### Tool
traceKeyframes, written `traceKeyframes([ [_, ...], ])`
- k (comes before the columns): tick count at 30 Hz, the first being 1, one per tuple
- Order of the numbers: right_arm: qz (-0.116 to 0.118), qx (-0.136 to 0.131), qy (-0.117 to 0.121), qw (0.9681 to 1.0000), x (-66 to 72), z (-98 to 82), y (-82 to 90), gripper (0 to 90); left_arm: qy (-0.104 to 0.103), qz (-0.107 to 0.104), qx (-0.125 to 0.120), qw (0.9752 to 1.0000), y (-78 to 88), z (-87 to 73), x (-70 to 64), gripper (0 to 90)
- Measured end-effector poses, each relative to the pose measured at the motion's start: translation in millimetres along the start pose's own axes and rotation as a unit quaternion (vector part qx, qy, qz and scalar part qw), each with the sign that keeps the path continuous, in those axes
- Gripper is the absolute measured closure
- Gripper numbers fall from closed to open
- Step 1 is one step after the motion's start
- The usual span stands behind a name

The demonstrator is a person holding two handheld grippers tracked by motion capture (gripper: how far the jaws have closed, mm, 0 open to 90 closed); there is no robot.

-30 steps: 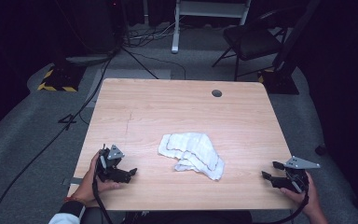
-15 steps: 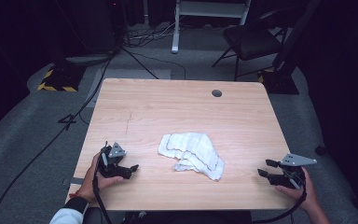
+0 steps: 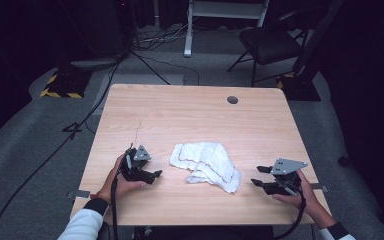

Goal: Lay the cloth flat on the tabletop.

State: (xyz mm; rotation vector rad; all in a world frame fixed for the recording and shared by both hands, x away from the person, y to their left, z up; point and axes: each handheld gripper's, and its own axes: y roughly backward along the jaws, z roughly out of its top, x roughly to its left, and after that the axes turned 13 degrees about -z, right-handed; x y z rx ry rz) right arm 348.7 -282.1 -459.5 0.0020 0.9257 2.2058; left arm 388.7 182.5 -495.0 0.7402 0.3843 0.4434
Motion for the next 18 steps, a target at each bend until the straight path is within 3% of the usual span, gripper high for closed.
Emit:
traceKeyframes([
  [3, 0.017, -0.004, 0.007, 0.9998, 8.0, 7.0, -5.8, 50.3, -0.012, 0.004, 0.001, 0.9999, -5.9, 6.1, -1.5, 22.4],
  [4, 0.031, -0.001, 0.018, 0.9994, 15.7, 12.1, -12.7, 51.1, -0.012, -0.008, 0.003, 0.9999, -11.9, 12.5, -1.7, 23.0],
  [9, 0.057, 0.009, 0.035, 0.9977, 30.0, 15.8, -28.4, 53.2, -0.031, -0.024, 0.006, 0.9992, -24.9, 28.8, -3.6, 27.3],
  [16, 0.069, 0.023, 0.054, 0.9959, 40.7, 16.9, -42.5, 51.3, -0.035, -0.032, 0.002, 0.9989, -36.0, 39.9, -0.4, 30.8],
  [18, 0.074, 0.023, 0.050, 0.9957, 40.5, 16.6, -43.3, 51.2, -0.035, -0.032, 0.004, 0.9988, -36.9, 40.3, 0.5, 32.3],
])
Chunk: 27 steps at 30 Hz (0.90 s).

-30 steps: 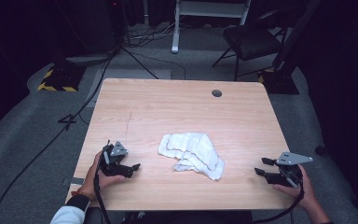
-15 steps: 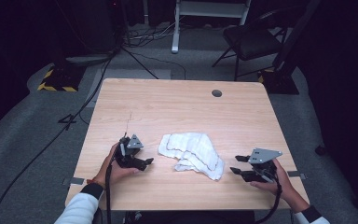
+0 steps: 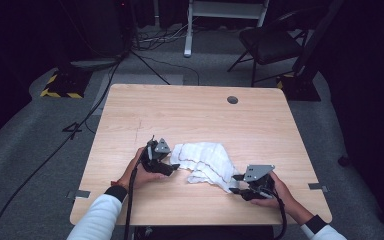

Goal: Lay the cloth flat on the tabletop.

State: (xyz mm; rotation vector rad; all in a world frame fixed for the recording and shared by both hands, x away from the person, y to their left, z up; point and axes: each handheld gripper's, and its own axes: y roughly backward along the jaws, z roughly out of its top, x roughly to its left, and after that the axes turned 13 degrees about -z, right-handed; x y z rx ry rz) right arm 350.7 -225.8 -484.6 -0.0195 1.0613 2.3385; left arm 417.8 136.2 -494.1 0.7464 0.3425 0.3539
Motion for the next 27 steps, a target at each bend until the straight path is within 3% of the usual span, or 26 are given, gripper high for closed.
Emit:
traceKeyframes([
  [4, 0.015, -0.002, 0.001, 0.9999, 1.2, -1.5, -2.7, 48.2, -0.003, -0.009, 0.009, 0.9999, -5.2, 1.6, 2.4, 31.8],
  [10, 0.009, 0.005, 0.005, 0.9999, 0.2, -2.8, -6.4, 49.7, -0.004, -0.015, 0.006, 0.9999, -7.1, 3.2, 3.0, 33.5],
  [13, 0.004, 0.005, -0.008, 1.0000, -4.5, -4.6, -6.1, 61.6, -0.005, -0.021, 0.002, 0.9998, -5.8, 3.2, 3.7, 43.6],
  [16, -0.015, 0.006, 0.003, 0.9999, -7.5, -4.6, -5.7, 79.8, -0.014, -0.026, 0.004, 0.9996, -5.5, 3.8, 3.0, 56.3],
  [20, -0.030, 0.014, 0.008, 0.9994, -9.9, -3.1, -2.7, 84.2, -0.029, -0.032, 0.006, 0.9991, -1.9, 2.7, 2.5, 75.0],
  [22, -0.028, 0.000, -0.004, 0.9996, -12.8, -3.1, 2.7, 84.6, -0.037, -0.038, 0.002, 0.9986, 1.9, 2.7, 1.5, 80.9],
  [25, -0.035, -0.020, -0.010, 0.9991, -16.3, -0.1, 13.5, 85.3, -0.056, -0.041, -0.007, 0.9976, 11.3, 5.3, -4.4, 83.7],
  [27, -0.044, -0.038, -0.011, 0.9982, -19.4, 2.7, 22.8, 85.5, -0.057, -0.041, -0.015, 0.9974, 14.2, 6.0, -6.8, 84.3],
])
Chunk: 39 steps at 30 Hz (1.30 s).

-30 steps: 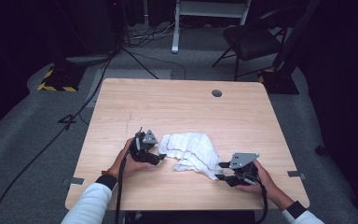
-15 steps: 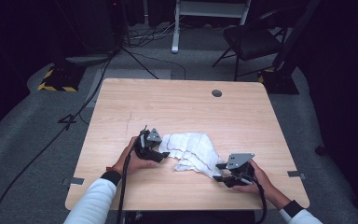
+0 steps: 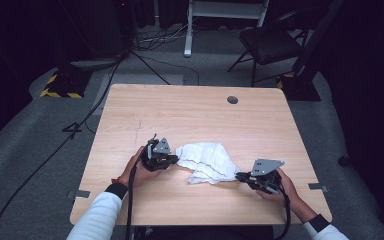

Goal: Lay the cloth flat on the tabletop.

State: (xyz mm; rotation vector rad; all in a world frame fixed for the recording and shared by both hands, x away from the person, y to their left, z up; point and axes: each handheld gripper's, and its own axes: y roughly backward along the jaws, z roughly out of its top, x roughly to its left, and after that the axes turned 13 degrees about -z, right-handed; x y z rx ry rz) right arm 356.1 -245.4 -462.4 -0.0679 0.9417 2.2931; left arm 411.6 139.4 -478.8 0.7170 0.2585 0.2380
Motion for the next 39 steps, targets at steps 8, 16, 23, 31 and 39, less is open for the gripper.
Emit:
traceKeyframes([
  [8, -0.051, -0.053, -0.028, 0.9969, -18.0, 16.1, 38.2, 86.5, -0.034, 0.011, -0.055, 0.9979, 32.0, 15.8, -22.1, 85.0],
  [16, -0.075, -0.088, -0.029, 0.9929, -25.9, 33.6, 60.3, 86.5, -0.054, 0.020, -0.078, 0.9953, 47.4, 29.9, -35.6, 85.1],
  [23, -0.091, -0.118, -0.035, 0.9883, -32.3, 48.8, 75.7, 86.5, -0.078, 0.027, -0.105, 0.9911, 70.0, 41.1, -50.9, 85.2],
  [31, -0.098, -0.129, -0.035, 0.9861, -33.2, 54.5, 83.0, 86.6, -0.095, 0.037, -0.114, 0.9883, 86.0, 52.3, -63.7, 85.4],
  [39, -0.111, -0.163, -0.035, 0.9798, -33.9, 67.6, 108.8, 86.6, -0.123, 0.052, -0.133, 0.9821, 115.7, 75.2, -83.3, 85.5],
])
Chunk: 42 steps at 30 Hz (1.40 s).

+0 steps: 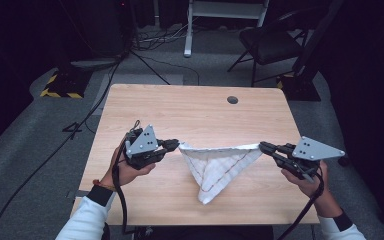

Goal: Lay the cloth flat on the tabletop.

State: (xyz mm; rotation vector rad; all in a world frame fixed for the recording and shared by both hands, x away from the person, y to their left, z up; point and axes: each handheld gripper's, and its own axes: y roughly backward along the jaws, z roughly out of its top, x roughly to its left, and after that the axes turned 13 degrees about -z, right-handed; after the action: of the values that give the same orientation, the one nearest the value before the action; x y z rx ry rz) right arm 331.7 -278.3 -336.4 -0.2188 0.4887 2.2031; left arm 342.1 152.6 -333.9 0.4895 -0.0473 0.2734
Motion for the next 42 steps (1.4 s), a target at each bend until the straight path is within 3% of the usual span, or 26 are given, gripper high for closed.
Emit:
traceKeyframes([
  [3, -0.003, -0.013, -0.002, 0.9999, -1.5, 8.2, 9.7, 86.5, -0.010, 0.000, -0.008, 0.9999, 9.0, 11.2, -7.7, 85.5],
  [7, -0.004, -0.017, -0.005, 0.9998, 0.9, 11.9, 16.2, 86.5, -0.018, 0.001, -0.007, 0.9998, 12.1, 14.7, -13.8, 85.5],
  [12, -0.010, -0.004, -0.004, 0.9999, 1.0, 8.3, 8.9, 86.5, -0.011, 0.003, 0.004, 0.9999, 4.0, 9.6, -8.6, 85.5],
  [24, -0.030, 0.050, -0.023, 0.9981, -17.0, -13.6, -38.3, 86.5, 0.051, 0.013, 0.032, 0.9981, -39.0, -19.7, 37.3, 85.4],
  [26, -0.038, 0.070, -0.027, 0.9965, -23.6, -20.9, -57.9, 86.5, 0.074, 0.018, 0.034, 0.9965, -50.9, -27.8, 53.7, 85.5],
  [32, -0.051, 0.103, -0.033, 0.9928, -34.6, -31.6, -93.1, 86.5, 0.094, 0.029, 0.054, 0.9937, -69.1, -36.6, 75.5, 85.5],
  [37, -0.063, 0.120, -0.036, 0.9901, -40.2, -40.0, -114.9, 86.5, 0.117, 0.040, 0.060, 0.9905, -85.4, -48.8, 96.5, 85.5],
  [42, -0.069, 0.130, -0.039, 0.9882, -43.9, -47.1, -129.6, 86.5, 0.127, 0.047, 0.070, 0.9883, -96.6, -56.8, 107.1, 85.4],
])
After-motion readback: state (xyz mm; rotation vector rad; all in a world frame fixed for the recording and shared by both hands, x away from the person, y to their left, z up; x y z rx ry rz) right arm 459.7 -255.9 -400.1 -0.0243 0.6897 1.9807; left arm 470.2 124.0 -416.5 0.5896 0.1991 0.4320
